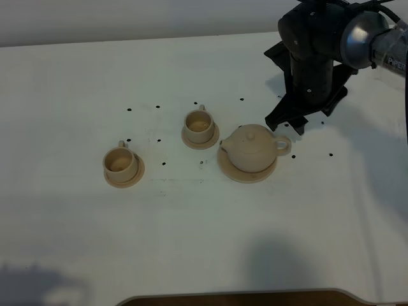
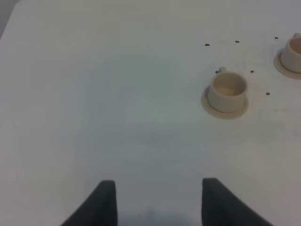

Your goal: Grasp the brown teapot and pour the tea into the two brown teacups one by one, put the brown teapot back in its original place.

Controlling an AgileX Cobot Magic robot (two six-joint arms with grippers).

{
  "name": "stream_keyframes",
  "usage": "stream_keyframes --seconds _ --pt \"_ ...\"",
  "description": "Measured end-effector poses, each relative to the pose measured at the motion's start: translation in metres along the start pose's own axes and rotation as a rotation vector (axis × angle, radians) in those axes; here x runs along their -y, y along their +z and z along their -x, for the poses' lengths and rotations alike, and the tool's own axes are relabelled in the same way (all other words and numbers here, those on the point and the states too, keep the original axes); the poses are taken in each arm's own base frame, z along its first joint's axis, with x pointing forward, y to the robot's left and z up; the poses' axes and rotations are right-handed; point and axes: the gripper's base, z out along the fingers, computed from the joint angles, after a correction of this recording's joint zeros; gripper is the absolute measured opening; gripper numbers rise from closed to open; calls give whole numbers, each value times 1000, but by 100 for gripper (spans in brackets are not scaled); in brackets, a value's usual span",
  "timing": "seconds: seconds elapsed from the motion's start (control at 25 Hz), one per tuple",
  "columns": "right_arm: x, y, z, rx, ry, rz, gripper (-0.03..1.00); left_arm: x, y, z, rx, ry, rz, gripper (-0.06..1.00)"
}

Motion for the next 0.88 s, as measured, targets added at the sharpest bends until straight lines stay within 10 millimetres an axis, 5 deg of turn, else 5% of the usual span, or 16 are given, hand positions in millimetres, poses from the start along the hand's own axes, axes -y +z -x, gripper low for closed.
stream_keyframes --seconds 0.88 --pt "-23 2 -8 -97 -7 166 56 0 0 0 0 0 0 45"
